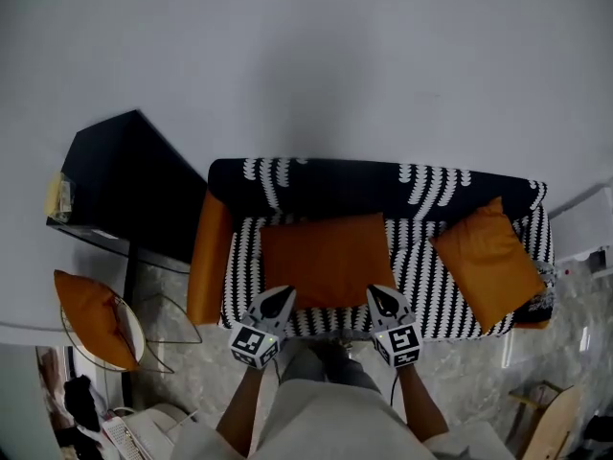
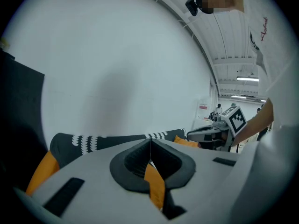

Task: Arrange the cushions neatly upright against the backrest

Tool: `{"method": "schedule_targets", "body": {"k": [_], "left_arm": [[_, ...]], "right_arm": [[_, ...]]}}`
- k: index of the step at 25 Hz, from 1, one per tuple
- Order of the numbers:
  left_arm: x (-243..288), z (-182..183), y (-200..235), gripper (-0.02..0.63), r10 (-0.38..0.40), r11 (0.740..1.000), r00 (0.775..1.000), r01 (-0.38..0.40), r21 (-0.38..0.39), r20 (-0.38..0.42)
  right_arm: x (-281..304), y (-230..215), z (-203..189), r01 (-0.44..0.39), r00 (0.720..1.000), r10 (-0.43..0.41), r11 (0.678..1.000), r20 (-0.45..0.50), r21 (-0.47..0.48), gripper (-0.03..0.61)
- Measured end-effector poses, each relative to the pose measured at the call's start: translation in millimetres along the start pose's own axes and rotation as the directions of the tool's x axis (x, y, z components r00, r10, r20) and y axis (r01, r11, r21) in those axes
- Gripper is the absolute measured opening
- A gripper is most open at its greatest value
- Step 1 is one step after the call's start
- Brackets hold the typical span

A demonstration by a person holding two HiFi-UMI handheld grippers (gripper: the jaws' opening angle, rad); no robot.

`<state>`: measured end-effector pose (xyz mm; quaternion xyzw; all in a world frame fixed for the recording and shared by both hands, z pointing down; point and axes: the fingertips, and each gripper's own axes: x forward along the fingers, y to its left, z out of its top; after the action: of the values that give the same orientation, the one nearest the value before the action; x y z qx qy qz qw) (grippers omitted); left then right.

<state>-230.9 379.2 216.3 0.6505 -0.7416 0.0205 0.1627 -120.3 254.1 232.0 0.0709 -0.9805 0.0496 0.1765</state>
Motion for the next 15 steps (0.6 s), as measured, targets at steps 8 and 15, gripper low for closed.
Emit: {"method": "schedule_targets", "body": {"k": [8, 15], "left_arm": [[18, -31, 33, 0.029, -0.016, 0.999, 0.998, 0.014, -0.029, -0.065], [53, -68, 70, 0.029, -0.063, 0.997, 0.993, 0.058, -0.054, -0.101]], "right_arm": [[30, 2, -38, 0.01, 0.997, -0.005, 0.998, -0.079, 0.068, 0.029], [68, 0, -84, 0.057, 0.988, -0.04, 0.992, -0.152, 0.112, 0.029]]}}
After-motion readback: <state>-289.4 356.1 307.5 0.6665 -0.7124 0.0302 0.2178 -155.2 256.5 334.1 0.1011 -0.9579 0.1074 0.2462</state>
